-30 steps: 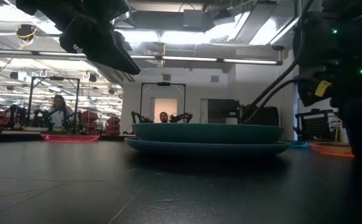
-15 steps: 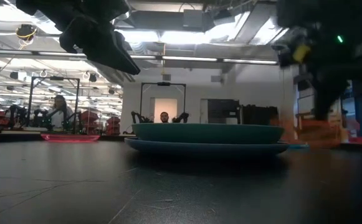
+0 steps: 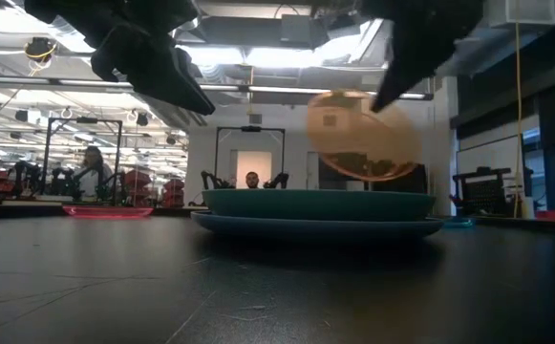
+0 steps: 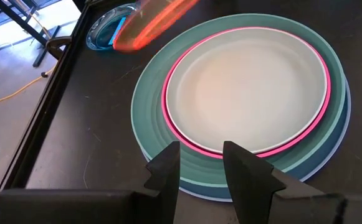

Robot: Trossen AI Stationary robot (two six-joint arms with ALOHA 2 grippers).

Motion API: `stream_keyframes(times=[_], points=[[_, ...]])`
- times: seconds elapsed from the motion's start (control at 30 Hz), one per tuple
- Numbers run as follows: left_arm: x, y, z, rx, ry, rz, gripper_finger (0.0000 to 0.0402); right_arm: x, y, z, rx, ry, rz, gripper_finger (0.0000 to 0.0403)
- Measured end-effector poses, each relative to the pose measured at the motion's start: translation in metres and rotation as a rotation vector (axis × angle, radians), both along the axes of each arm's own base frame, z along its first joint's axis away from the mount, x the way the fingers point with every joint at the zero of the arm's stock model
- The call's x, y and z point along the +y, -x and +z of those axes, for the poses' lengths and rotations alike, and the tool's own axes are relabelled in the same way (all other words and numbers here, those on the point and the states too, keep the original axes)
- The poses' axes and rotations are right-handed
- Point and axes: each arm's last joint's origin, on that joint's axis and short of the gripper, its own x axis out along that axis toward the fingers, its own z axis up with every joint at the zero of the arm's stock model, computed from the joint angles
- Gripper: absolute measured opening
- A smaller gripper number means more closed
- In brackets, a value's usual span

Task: Stack plastic plates
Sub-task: Stack the top orange plate on top of the gray plate, then stack the blue plate on top of the orange plate

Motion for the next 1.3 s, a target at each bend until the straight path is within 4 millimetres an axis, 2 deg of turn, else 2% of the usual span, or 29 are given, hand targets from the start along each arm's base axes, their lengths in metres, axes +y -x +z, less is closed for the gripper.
stream_keyframes(times=[0.17, 0.33, 0.57, 0.8, 0.9, 1.03, 1.17, 1.3], points=[[0.000, 0.000, 0.000, 0.000, 0.000, 0.000, 0.0116, 0.009, -0.024, -0.011, -0.082, -0.030, 0.129, 0.0001], [0.000, 0.000, 0.000, 0.005, -0.001, 0.000, 0.0116, 0.017, -0.043, -0.035, -0.063, -0.084, 0.231, 0.0001], [0.000, 0.000, 0.000, 0.007, -0.001, 0.000, 0.0116, 0.020, -0.049, -0.065, 0.052, -0.107, 0.224, 0.0001], [0.000, 0.000, -0.001, 0.008, -0.002, -0.001, 0.0116, 0.023, -0.053, -0.075, 0.071, -0.192, 0.192, 0.0005], [0.000, 0.000, -0.001, 0.008, -0.002, -0.001, 0.0116, 0.023, -0.053, -0.075, 0.070, -0.196, 0.187, 0.0030], [0.000, 0.000, -0.001, 0.008, -0.002, -0.001, 0.0116, 0.023, -0.054, -0.071, 0.083, -0.183, 0.203, 0.0083], [0.000, 0.000, -0.001, 0.007, -0.002, 0.000, 0.0116, 0.023, -0.054, -0.043, 0.082, -0.127, 0.273, 0.0123], [0.000, 0.000, -0.001, 0.008, -0.002, -0.001, 0.0116, 0.018, -0.037, -0.010, 0.035, -0.097, 0.295, 0.0137]])
